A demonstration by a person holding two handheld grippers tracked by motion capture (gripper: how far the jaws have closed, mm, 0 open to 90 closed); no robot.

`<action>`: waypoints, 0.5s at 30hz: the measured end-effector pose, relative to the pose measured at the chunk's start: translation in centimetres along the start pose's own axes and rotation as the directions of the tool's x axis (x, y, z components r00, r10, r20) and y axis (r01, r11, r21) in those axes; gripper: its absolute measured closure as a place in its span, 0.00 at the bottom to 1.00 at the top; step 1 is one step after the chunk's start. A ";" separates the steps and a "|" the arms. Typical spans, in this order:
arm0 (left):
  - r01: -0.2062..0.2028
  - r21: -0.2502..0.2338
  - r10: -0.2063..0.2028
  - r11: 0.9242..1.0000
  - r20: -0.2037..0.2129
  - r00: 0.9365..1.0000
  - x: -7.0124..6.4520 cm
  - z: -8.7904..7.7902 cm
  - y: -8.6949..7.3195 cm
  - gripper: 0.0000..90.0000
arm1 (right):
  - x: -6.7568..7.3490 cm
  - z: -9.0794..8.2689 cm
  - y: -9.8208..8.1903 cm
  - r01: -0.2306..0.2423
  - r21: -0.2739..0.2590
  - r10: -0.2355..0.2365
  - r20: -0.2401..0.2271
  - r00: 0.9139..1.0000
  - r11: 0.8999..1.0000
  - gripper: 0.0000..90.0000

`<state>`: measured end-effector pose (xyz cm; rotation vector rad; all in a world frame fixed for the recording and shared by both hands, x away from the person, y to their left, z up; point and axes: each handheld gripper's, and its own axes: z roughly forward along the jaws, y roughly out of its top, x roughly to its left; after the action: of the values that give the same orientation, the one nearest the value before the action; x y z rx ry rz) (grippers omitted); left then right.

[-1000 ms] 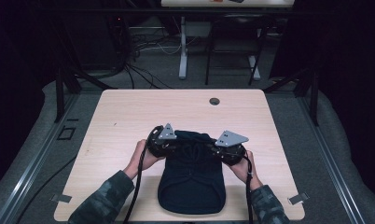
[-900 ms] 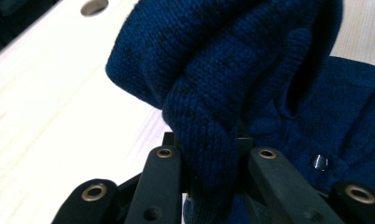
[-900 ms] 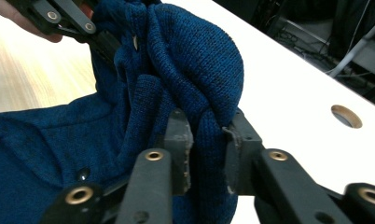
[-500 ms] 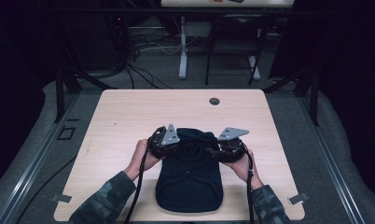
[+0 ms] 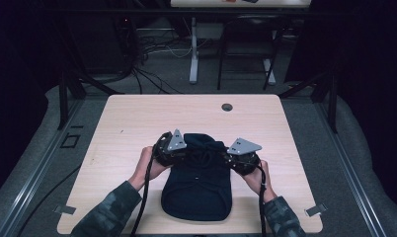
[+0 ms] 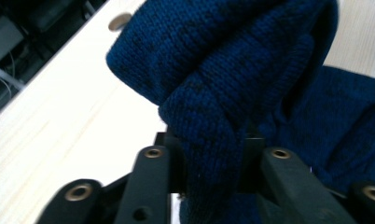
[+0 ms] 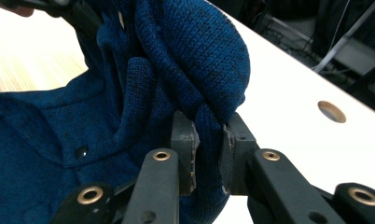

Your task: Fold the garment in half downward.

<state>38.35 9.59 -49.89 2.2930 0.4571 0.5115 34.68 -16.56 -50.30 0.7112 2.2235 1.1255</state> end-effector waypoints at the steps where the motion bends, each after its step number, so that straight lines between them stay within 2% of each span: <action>1: 0.013 0.002 -0.013 1.000 0.011 1.000 0.0 0.1 -0.3 0.74 | 0.2 0.0 0.0 0.009 0.000 -0.009 0.002 1.000 1.000 0.86; 4: 0.044 0.010 -0.044 0.999 0.029 0.999 0.0 0.4 -1.0 0.63 | 0.5 0.0 0.0 0.036 0.002 -0.036 -0.002 0.999 0.999 0.86; 5: 0.050 0.009 -0.050 0.999 0.037 0.998 0.0 0.4 -1.2 0.62 | 0.7 0.0 0.0 0.041 0.002 -0.041 -0.005 0.999 0.999 0.86; 7: 0.054 0.008 -0.055 0.998 0.035 0.998 -0.1 0.4 -1.4 0.64 | 0.8 0.0 0.1 0.046 0.002 -0.046 -0.009 0.999 0.999 0.86; 11: 0.048 0.004 -0.048 0.999 0.038 0.998 -0.3 0.3 -1.7 0.75 | 1.0 -0.2 0.2 0.049 0.012 -0.048 -0.025 0.999 0.999 0.85; 15: 0.047 -0.003 -0.047 0.999 0.046 0.998 -0.5 0.1 -2.0 0.75 | 1.1 -0.4 -0.1 0.034 0.029 -0.032 -0.059 0.998 0.999 0.83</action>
<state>37.59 10.62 -51.56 2.2791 0.4858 0.4356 33.62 -16.04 -50.43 0.6590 2.2976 1.1125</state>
